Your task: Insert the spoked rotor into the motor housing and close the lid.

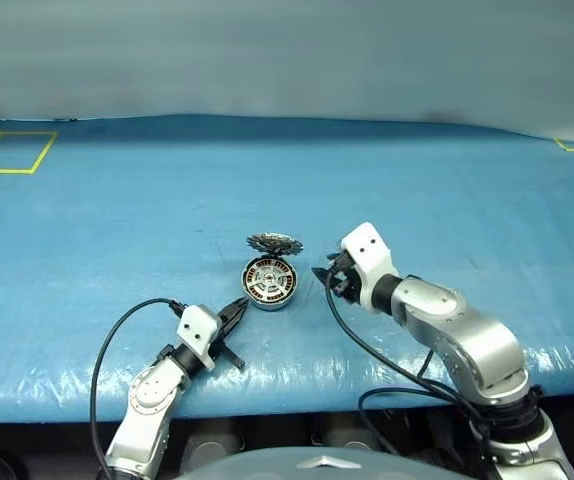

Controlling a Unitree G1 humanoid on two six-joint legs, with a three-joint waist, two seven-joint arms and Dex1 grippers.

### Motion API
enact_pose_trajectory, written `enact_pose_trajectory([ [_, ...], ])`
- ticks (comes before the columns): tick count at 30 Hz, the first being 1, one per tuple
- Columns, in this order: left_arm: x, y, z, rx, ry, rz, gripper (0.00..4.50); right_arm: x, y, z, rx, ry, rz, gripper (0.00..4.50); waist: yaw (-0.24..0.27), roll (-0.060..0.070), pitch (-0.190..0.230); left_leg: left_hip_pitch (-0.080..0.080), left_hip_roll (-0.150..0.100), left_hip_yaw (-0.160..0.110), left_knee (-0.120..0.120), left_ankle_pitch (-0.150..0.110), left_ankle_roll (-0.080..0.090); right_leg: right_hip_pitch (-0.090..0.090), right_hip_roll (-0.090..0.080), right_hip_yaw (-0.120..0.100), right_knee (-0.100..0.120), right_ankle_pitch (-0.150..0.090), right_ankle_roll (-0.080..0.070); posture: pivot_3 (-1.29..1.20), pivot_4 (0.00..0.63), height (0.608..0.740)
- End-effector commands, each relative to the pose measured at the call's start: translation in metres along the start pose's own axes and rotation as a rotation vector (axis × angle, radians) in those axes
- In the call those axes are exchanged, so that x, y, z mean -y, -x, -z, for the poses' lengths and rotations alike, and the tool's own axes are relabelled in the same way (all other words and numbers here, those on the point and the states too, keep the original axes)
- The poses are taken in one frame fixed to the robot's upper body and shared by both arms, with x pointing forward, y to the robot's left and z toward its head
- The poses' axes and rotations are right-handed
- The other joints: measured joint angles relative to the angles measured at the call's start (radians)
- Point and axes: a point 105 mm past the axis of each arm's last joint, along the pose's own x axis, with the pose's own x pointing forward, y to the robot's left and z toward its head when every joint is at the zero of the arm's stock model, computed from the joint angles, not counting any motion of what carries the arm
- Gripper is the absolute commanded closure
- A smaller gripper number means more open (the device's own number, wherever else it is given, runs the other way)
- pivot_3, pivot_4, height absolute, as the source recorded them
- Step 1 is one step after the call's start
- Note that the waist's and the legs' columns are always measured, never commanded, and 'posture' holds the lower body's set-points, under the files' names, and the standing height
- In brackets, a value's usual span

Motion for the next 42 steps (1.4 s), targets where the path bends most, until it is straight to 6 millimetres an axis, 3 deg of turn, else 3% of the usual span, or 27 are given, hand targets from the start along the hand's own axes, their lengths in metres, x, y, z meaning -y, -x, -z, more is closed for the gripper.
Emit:
enact_pose_trajectory([
  [1,-0.001,-0.002,-0.007,0.038,-0.019,0.0,4.5,0.018,-0.007,-0.01,-0.001,0.06,0.058,3.95,0.0,0.0,0.0,0.0,0.0,0.0,0.0,0.0,0.0,0.0,0.0,0.0,0.0,0.0,0.0,0.0,0.15,0.74],
  [3,-0.001,-0.002,-0.007,0.039,-0.019,0.001,4.5,0.025,-0.014,-0.014,-0.001,0.078,0.066,4.47,0.0,0.0,0.0,0.0,0.0,0.0,0.0,0.0,0.0,0.0,0.0,0.0,0.0,0.0,0.0,0.0,0.15,0.74],
  [7,-0.001,-0.003,-0.008,0.04,-0.021,0.003,4.5,0.038,-0.038,-0.031,0.056,0.107,0.034,4.47,-0.001,0.0,0.0,0.0,-0.001,0.0,-0.001,0.0,0.0,0.0,0.001,0.0,0.0,0.0,0.0,0.0,0.15,0.74],
  [16,0.001,-0.001,-0.01,0.046,-0.024,0.0,4.5,0.017,-0.063,-0.072,0.272,-0.03,-0.293,4.47,0.0,0.0,0.0,0.0,0.0,0.001,-0.002,0.0,0.001,0.0,0.001,0.001,0.0,0.004,0.006,0.0,0.15,0.74],
  [24,0.0,0.0,-0.01,0.045,-0.031,-0.005,4.5,-0.003,-0.077,-0.064,0.226,-0.233,-0.517,4.47,-0.001,0.001,0.0,0.0,0.0,0.001,-0.001,0.0,0.001,0.0,0.001,0.001,0.0,0.004,0.006,0.0,0.15,0.74],
  [35,-0.001,0.001,-0.006,0.026,-0.033,-0.008,4.5,-0.049,-0.058,-0.038,0.121,-0.216,-0.796,4.47,-0.001,0.001,0.0,0.0,0.0,0.001,-0.001,0.0,0.001,0.0,0.001,0.001,0.0,0.004,0.006,0.0,0.15,0.74],
  [42,-0.001,0.0,-0.006,0.027,-0.034,-0.002,4.5,-0.061,-0.055,-0.024,0.08,-0.215,-0.797,4.47,-0.001,0.001,0.0,0.0,0.0,0.001,-0.001,0.0,0.001,0.0,0.001,0.001,0.0,0.004,0.005,0.0,0.15,0.74],
])
